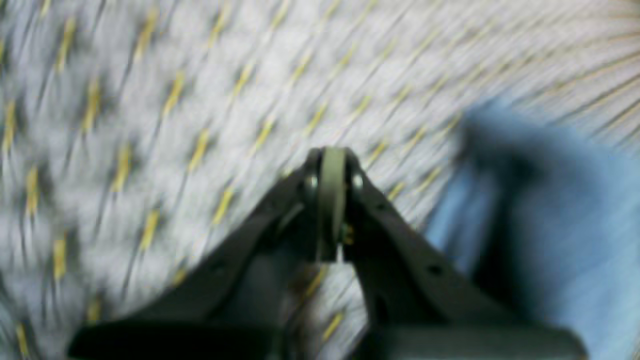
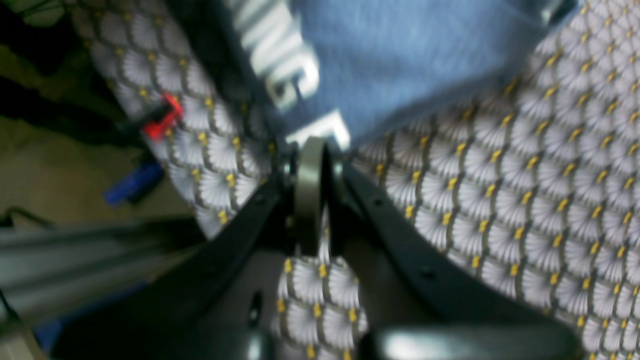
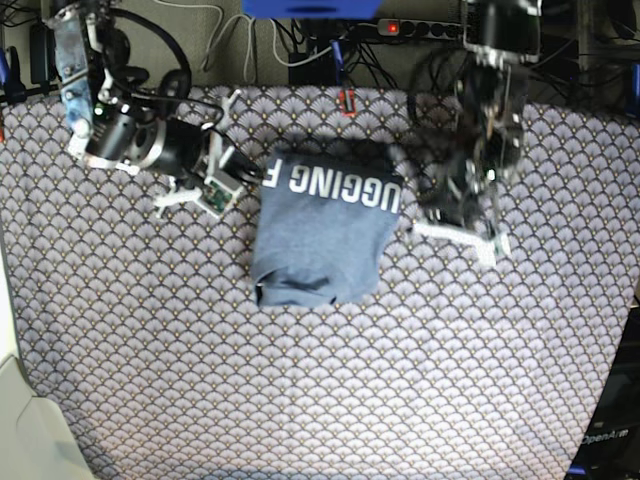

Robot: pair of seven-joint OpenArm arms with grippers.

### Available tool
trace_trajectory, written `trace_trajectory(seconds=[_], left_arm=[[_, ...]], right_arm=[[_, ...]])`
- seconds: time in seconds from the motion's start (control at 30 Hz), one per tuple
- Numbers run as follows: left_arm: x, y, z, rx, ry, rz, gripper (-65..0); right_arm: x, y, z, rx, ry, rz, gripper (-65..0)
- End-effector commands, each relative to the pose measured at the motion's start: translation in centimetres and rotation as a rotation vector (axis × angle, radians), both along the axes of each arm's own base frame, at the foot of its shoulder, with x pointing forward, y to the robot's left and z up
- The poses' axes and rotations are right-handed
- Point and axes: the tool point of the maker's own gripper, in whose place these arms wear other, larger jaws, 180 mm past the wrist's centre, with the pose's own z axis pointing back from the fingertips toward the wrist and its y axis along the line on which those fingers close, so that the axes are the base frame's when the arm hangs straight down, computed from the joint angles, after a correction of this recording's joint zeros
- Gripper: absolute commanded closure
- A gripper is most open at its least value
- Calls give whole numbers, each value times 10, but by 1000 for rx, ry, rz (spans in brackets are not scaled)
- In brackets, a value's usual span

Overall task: Fold the T-shirt properly
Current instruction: 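Press and straighten the bundle's printed edge with the right gripper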

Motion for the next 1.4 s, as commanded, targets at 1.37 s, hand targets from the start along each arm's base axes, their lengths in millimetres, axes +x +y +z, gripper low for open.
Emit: trace_trajectory(seconds=[1.37], left_arm=[[-126,103,44,183,-7,149,-4]], right_arm=[[42,121,-23,212,144,116,0]])
